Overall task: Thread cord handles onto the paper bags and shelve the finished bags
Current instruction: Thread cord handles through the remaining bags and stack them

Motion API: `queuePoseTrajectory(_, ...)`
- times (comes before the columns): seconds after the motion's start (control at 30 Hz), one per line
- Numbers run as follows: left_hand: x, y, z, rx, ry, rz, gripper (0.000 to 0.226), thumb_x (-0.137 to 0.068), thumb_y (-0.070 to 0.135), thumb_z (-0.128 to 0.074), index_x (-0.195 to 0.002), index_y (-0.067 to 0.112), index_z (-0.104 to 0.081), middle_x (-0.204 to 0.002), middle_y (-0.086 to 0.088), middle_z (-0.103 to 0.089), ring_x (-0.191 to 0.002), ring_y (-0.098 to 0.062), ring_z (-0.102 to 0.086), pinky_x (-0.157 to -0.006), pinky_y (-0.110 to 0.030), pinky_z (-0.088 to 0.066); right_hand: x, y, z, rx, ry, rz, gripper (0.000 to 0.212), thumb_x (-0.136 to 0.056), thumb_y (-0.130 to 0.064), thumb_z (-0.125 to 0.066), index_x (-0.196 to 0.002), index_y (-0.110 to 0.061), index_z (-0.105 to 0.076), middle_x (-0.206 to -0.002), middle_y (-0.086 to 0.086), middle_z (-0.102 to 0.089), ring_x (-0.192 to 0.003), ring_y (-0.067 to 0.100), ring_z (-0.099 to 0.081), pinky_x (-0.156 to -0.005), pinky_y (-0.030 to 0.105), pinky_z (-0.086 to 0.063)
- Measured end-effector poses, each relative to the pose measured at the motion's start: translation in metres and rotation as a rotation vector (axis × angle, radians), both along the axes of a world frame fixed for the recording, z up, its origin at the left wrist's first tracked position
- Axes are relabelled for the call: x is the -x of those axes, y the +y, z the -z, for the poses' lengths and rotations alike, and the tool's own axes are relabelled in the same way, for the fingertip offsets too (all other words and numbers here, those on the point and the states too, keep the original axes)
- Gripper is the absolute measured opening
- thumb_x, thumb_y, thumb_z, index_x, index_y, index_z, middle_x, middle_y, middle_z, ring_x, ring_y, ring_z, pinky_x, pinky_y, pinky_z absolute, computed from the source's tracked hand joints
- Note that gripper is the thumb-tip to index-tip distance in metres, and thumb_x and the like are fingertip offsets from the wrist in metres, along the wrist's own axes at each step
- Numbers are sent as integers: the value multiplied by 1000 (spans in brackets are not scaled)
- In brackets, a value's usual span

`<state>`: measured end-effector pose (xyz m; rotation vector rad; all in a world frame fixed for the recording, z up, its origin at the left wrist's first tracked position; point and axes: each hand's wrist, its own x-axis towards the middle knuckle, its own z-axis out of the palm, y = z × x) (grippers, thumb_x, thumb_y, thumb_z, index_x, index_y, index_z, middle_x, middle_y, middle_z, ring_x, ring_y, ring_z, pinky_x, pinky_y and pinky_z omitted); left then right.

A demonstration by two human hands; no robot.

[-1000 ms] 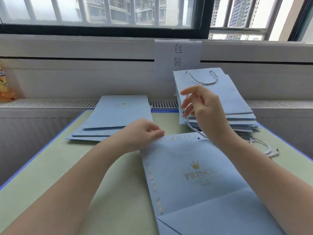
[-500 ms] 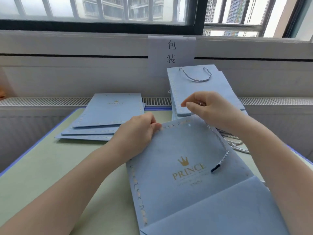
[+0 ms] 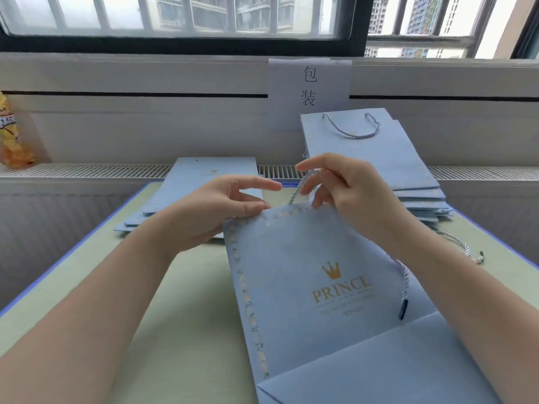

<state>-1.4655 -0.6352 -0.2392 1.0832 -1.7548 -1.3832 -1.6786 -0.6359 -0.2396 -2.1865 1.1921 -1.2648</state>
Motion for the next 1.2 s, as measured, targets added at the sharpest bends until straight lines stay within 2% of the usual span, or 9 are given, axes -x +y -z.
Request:
queuePoseTrajectory(0.17, 2, -1, 4, -34, 101, 15, 30, -88, 8, -56, -115, 15, -66, -108, -15, -70, -81, -23, -67, -65, -30, -58, -10, 11, -6, -143, -288, -159, 40, -96, 11, -33, -88, -14, -64, -83, 8, -64, -67, 15, -67, -73, 28, -56)
queuePoseTrajectory(0.43, 16, 1, 17, 122, -104, -72, 15, -89, 24, -61, -88, 17, -74, -90, -8, -72, -81, -20, -61, -81, -35, -50, -19, 10, 5, -239, -542, -258, 31, -97, 8, -36, -92, -7, -63, -75, 2, -64, -71, 19, -69, -70, 25, -54)
queuePoseTrajectory(0.53, 18, 1, 18, 174, -131, -104, 23, -93, 28, -57, -84, 17, -75, -77, 0, -67, -68, -14, -55, -63, -21, -44, -15, 8, 5, -225, -488, -166, 34, -96, 7, -37, -90, -12, -64, -74, 1, -62, -66, 13, -66, -65, 25, -54)
queuePoseTrajectory(0.63, 17, -1, 18, 209, -166, -75, 26, -94, 33, -54, -89, 19, -75, -88, 5, -72, -84, -7, -64, -75, -16, -44, -9, 4, 8, -146, -282, 22, 38, -94, 7, -37, -86, -18, -64, -76, 3, -63, -67, 12, -63, -73, 32, -55)
queuePoseTrajectory(0.77, 18, -2, 21, 223, -219, -29, 37, -82, 63, -56, -85, 31, -74, -85, -7, -55, -81, -17, -45, -77, -32, -33, -5, -1, 13, -126, -64, 145, 40, -90, 6, -37, -83, -22, -65, -84, 3, -65, -79, 15, -64, -83, 37, -54)
queuePoseTrajectory(0.87, 17, -2, 23, 238, -230, -47, 31, -88, 46, -57, -71, 25, -71, -71, -7, -51, -68, -19, -40, -67, -32, -32, -7, 1, 12, -151, 0, 107, 37, -90, 6, -38, -87, -20, -65, -83, -2, -64, -80, 10, -63, -81, 30, -53)
queuePoseTrajectory(1.0, 16, -3, 23, 215, -243, -33, 21, -86, 37, -61, -75, 22, -72, -76, 4, -68, -70, -4, -58, -71, -16, -42, -10, 3, 12, -133, 152, 79, 33, -93, -2, -45, -86, -31, -61, -84, -15, -62, -83, -1, -59, -68, 10, -40)
queuePoseTrajectory(1.07, 18, -4, 23, 208, -263, -11, 16, -82, 35, -67, -83, 20, -73, -86, 1, -73, -77, -1, -62, -77, -18, -47, -12, 4, 14, -149, 132, 50, 34, -93, -1, -48, -82, -30, -61, -77, -15, -61, -71, -2, -60, -65, 11, -45)
queuePoseTrajectory(1.2, 20, -4, 26, 242, -308, 37, 20, -77, 38, -70, -87, 22, -74, -87, -7, -71, -78, -9, -58, -80, -31, -47, -17, 7, 13, -225, -260, -74, 29, -91, 7, -52, -79, -16, -66, -68, -4, -66, -65, 5, -65, -63, 14, -50)
